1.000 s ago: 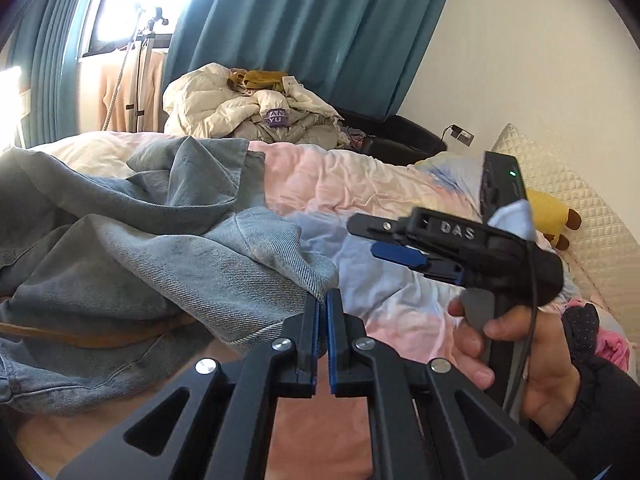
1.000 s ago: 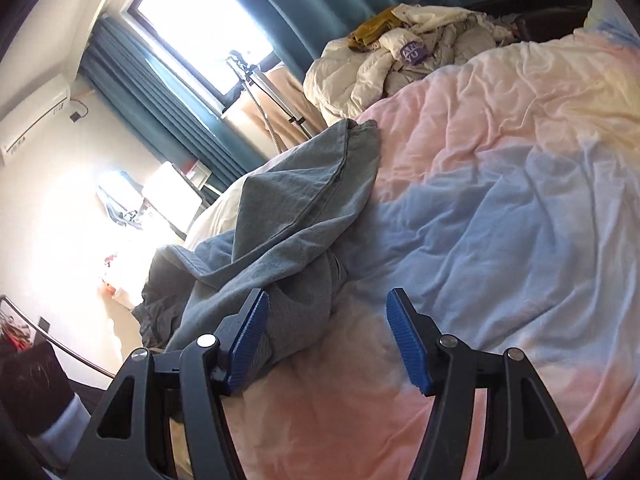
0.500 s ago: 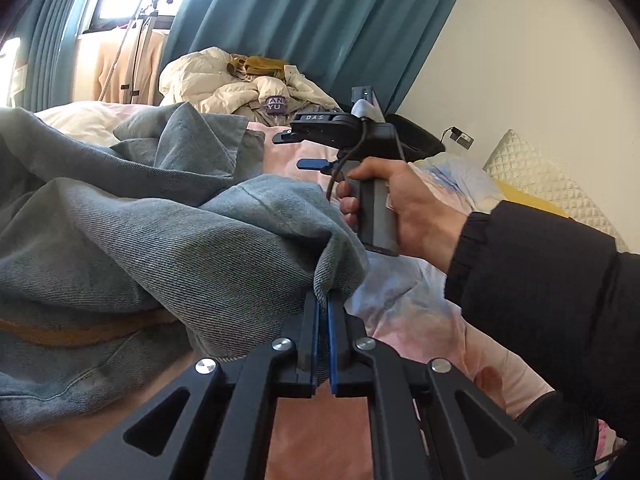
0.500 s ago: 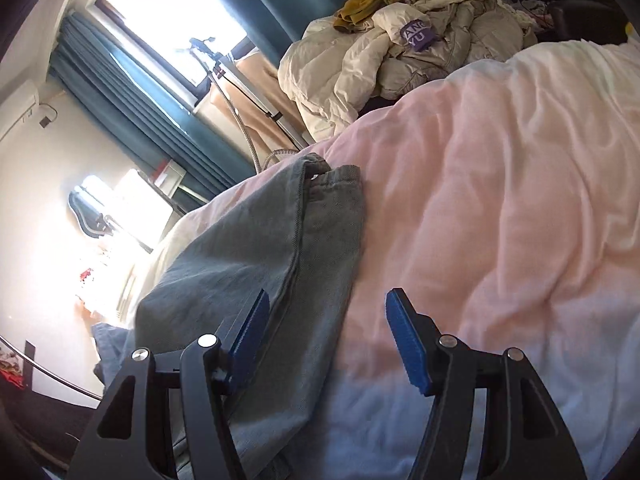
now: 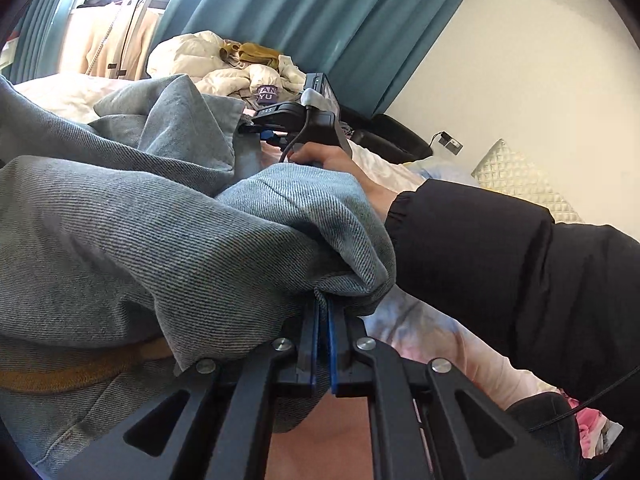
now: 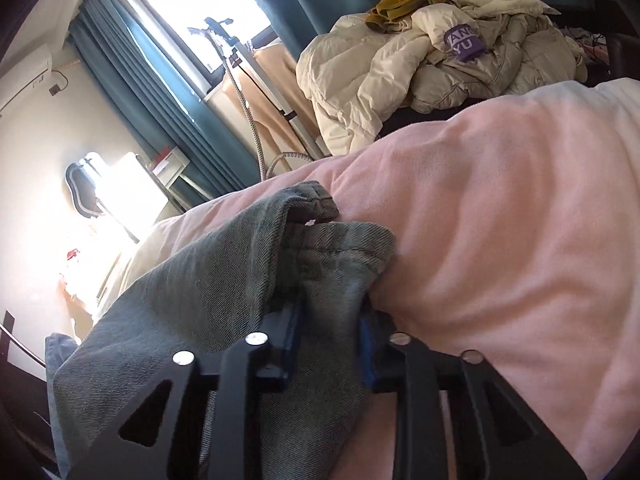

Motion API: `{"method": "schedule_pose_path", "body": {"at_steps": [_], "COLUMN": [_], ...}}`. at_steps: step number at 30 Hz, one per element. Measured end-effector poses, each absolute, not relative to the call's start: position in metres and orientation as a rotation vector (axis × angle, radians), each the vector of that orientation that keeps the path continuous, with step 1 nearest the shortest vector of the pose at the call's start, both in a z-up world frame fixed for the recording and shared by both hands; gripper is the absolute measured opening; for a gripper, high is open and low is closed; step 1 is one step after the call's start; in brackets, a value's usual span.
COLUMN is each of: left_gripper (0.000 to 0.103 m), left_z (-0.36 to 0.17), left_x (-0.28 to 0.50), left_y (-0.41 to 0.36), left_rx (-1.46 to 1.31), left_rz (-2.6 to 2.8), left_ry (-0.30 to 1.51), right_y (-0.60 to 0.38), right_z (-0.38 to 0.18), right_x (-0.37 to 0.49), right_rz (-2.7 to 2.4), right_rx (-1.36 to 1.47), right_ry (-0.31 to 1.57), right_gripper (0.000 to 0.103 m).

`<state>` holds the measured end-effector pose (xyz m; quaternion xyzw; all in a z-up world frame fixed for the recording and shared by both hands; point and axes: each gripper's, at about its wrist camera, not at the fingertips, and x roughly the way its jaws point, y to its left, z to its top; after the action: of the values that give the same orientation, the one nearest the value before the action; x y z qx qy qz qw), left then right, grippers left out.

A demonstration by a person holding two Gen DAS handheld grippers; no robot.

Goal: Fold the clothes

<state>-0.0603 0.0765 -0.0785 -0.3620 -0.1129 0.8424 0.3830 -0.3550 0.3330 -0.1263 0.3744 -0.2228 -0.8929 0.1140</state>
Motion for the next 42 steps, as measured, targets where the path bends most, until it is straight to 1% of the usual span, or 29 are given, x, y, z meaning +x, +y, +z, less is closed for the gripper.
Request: {"method": "schedule_pose_path", "body": {"at_steps": [4, 11, 15, 19, 25, 30, 31, 33, 34, 38, 40, 42], "left_gripper": [0.004, 0.004, 0.004, 0.004, 0.004, 0.004, 0.006, 0.01, 0.012, 0.017, 0.022, 0.024], "left_z": [-0.069, -0.044, -0.023, -0.019, -0.016, -0.025, -0.025, -0.025, -0.024, -0.021, -0.018, -0.016], "left_x": [-0.056, -0.041, -0.018, -0.014, -0.016, -0.02, -0.019, -0.018, -0.017, -0.014, -0.015, -0.017], "left_y": [0.071, 0.06, 0.053, 0.055, 0.064, 0.076, 0.078, 0.082, 0.083, 0.084, 0.084, 0.081], "left_rx": [-0.9, -0.833, -0.74, -0.757, -0.781, -0.836, -0.837, -0.84, -0.845, -0.845, -0.848, -0.859], "left_rz": [2.146, 2.148, 2.129, 2.151, 2.182, 2.152, 2.139, 2.119, 2.117, 2.122, 2.131, 2.13], "left_ry": [-0.311, -0.335, -0.288, -0.26, -0.241, -0.22, -0.214, -0.211, -0.208, -0.198, -0.201, -0.224], "right_y": [0.337, 0.368, 0.402, 0.436, 0.516, 0.584, 0.593, 0.602, 0.603, 0.602, 0.606, 0.612], "right_z": [-0.09, 0.0, 0.035, 0.064, 0.08, 0.072, 0.07, 0.074, 0.08, 0.109, 0.105, 0.095], "right_x": [-0.329, -0.26, -0.223, -0.181, -0.129, -0.103, -0.101, -0.097, -0.096, -0.093, -0.087, -0.079], "right_rz": [-2.681, -2.84, -2.906, -2.999, -3.164, -3.194, -3.194, -3.198, -3.202, -3.223, -3.249, -3.285], "right_rx": [1.029, 0.929, 0.962, 0.946, 0.951, 1.0, 1.003, 0.946, 0.901, 0.694, 0.641, 0.606], "right_ry": [-0.677, -0.624, -0.628, -0.587, -0.746, -0.966, -0.989, -0.996, -0.982, -0.913, -0.882, -0.839], "right_gripper": [0.003, 0.003, 0.003, 0.003, 0.003, 0.002, 0.002, 0.001, 0.001, 0.001, 0.001, 0.001]}}
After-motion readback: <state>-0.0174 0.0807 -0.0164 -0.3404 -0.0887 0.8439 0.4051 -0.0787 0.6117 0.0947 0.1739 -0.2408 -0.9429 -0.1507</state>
